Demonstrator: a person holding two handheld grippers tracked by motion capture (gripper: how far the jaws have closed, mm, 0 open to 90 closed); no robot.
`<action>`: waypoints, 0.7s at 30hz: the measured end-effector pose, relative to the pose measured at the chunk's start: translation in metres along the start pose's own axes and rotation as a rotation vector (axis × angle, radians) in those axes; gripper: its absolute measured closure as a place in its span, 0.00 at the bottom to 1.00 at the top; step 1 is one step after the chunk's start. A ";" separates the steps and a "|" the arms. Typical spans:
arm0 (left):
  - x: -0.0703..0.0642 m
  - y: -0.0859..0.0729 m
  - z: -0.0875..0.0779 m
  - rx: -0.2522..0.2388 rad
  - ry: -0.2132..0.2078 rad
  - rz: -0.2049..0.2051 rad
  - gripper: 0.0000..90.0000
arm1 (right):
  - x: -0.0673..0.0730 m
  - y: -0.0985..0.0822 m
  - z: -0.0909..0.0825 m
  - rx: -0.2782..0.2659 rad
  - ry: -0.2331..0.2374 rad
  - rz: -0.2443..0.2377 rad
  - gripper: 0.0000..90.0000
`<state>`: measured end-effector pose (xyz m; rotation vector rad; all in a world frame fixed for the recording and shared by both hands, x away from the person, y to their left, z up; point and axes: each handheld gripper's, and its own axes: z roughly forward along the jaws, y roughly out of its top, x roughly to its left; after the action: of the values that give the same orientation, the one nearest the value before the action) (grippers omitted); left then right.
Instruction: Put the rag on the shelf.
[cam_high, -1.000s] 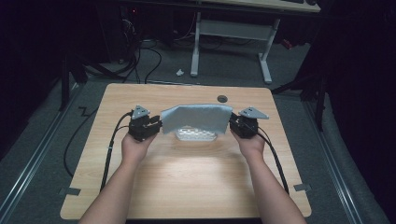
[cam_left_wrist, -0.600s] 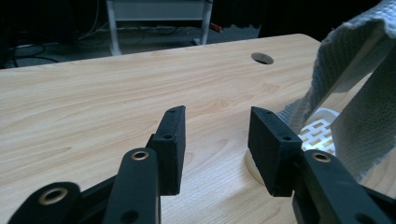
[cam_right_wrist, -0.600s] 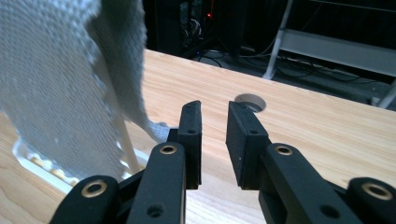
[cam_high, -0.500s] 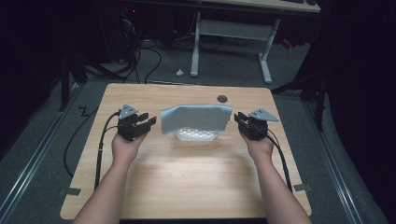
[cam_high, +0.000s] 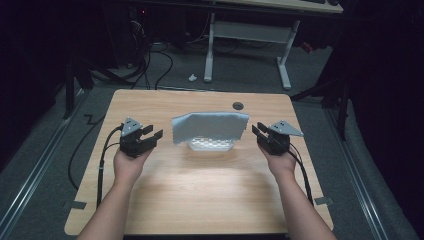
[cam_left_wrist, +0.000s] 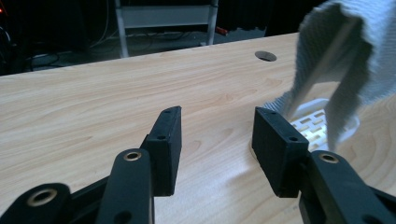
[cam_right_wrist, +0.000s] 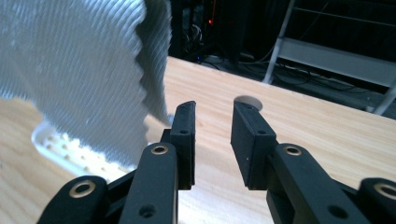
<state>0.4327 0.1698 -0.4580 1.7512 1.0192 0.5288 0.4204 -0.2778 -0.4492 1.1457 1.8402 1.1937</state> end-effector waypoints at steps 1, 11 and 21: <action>-0.002 -0.002 -0.003 -0.002 0.006 0.006 0.59 | 0.002 -0.001 -0.003 0.003 -0.009 -0.015 0.79; -0.032 -0.019 -0.041 -0.022 -0.017 0.050 0.56 | 0.024 -0.006 -0.038 0.011 0.001 -0.094 0.73; -0.067 -0.055 -0.060 0.034 -0.100 0.070 0.53 | 0.057 -0.040 -0.061 0.048 0.004 -0.132 0.66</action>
<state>0.3303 0.1549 -0.4765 1.8296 0.9050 0.4655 0.3321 -0.2559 -0.4671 1.0313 1.9258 1.0833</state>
